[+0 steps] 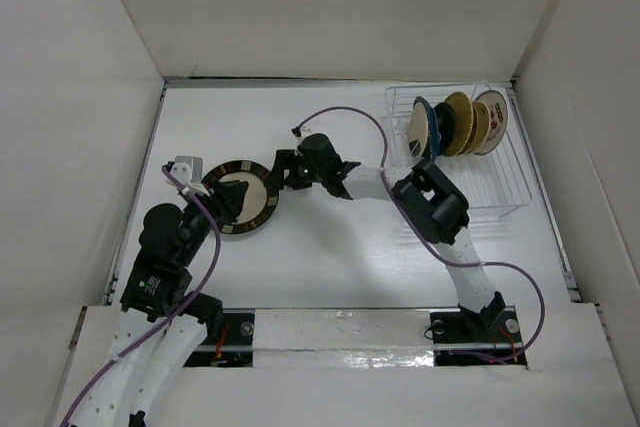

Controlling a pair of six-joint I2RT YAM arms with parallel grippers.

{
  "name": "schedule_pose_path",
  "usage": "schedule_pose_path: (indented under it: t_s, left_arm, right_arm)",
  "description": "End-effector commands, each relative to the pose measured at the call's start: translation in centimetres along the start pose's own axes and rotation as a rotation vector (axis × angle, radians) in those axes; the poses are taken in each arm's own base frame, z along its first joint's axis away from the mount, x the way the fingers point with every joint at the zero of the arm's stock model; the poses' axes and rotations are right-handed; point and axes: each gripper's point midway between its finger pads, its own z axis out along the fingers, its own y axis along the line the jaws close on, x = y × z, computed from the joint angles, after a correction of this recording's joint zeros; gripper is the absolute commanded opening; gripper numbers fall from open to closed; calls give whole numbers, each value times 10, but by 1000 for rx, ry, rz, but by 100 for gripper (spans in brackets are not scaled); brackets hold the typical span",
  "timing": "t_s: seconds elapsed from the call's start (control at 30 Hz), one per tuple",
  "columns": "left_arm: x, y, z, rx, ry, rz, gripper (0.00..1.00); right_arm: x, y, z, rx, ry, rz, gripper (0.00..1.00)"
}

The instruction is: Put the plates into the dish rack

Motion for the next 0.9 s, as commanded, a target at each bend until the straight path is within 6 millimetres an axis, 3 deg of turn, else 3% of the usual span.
schedule_pose_path:
  t_s: [0.0, 0.03, 0.2, 0.3, 0.33, 0.43, 0.47, 0.6, 0.63, 0.73, 0.77, 0.83, 0.87]
  left_arm:
    - [-23, -12, -5, 44, -66, 16, 18]
    - [-23, -12, -5, 43, -68, 16, 18]
    - [-24, -11, -7, 38, -71, 16, 18]
    - [-24, -11, -7, 38, -76, 16, 18]
    - [-25, -11, -7, 37, -78, 16, 19]
    - [-25, -11, -8, 36, -79, 16, 19]
    - [-26, -11, -8, 33, -80, 16, 19]
    - [-29, -11, -11, 30, -99, 16, 19]
    - [-31, -10, -12, 25, -106, 16, 18]
    - [-36, -9, -16, 18, -130, 16, 18]
    - [-37, -9, -17, 16, -137, 14, 19]
    - [-40, -9, -20, 17, -155, 13, 19]
    - [-42, -8, -21, 11, -164, 11, 18]
  right_arm:
    - [13, 31, 17, -158, 43, 83, 77]
    - [26, 27, 23, -174, 77, 105, 75]
    - [37, 37, 35, -248, 106, 191, 68]
    - [44, 40, 39, -295, 130, 239, 45]
    - [44, 44, 39, -312, 138, 246, 27]
    - [38, 51, 34, -337, 121, 250, 0]
    - [34, 55, 31, -347, 114, 244, 0]
    - [1, 88, 5, -422, 34, 188, 0]
    - [-19, 107, -11, -454, -8, 165, 0]
    - [-48, 135, -43, -501, -94, 117, 0]
    - [-75, 158, -68, -525, -165, 85, 0]
    - [-106, 158, -94, -499, -256, 51, 0]
    - [-136, 176, -127, -511, -350, 26, 0]
